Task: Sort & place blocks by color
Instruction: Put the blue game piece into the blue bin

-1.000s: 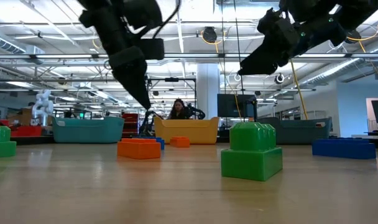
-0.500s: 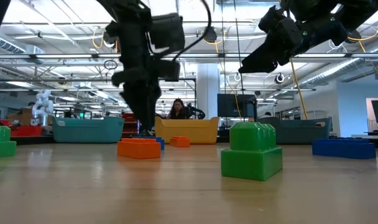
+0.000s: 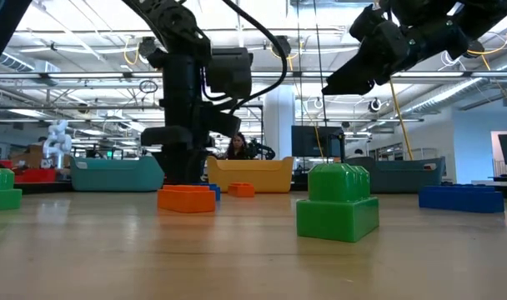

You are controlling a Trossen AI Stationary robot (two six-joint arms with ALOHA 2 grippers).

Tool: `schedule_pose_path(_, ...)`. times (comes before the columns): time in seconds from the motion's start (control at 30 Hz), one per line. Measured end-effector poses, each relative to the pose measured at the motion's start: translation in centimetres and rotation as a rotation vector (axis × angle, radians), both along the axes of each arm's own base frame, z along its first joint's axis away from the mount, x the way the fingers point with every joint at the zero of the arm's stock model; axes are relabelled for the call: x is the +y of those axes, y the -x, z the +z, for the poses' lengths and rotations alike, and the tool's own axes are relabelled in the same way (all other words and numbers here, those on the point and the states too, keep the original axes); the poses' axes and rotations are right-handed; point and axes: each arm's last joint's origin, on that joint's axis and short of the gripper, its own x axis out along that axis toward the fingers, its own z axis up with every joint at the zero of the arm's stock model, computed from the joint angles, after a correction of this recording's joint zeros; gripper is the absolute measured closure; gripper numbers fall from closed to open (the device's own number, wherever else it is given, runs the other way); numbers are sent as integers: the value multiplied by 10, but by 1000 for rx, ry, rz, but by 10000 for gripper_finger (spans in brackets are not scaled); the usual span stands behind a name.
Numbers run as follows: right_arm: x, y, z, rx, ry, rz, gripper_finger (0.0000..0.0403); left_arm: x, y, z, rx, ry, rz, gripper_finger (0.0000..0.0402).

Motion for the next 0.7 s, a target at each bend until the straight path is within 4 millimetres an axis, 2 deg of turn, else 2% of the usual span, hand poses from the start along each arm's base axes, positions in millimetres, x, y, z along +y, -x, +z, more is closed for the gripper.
schedule_pose_path(0.17, 0, 2, 0, 7, 4, 2, 128, 1, 2, 3, 5, -1, 18, 265)
schedule_pose_path(0.3, 1, 4, 2, 12, 8, 4, 128, 2, 8, 6, 52, 3, 22, 268)
schedule_pose_path(0.4, 2, 6, 4, 3, 10, 3, 128, 7, 20, 15, 124, -10, 74, 268)
schedule_pose_path(0.53, 2, 9, 6, -2, 11, 1, 128, 22, 39, 42, 133, -106, 207, 268)
schedule_pose_path(0.7, 3, 11, 7, -5, 10, 0, 128, 52, 69, 89, 9, -182, 456, 268)
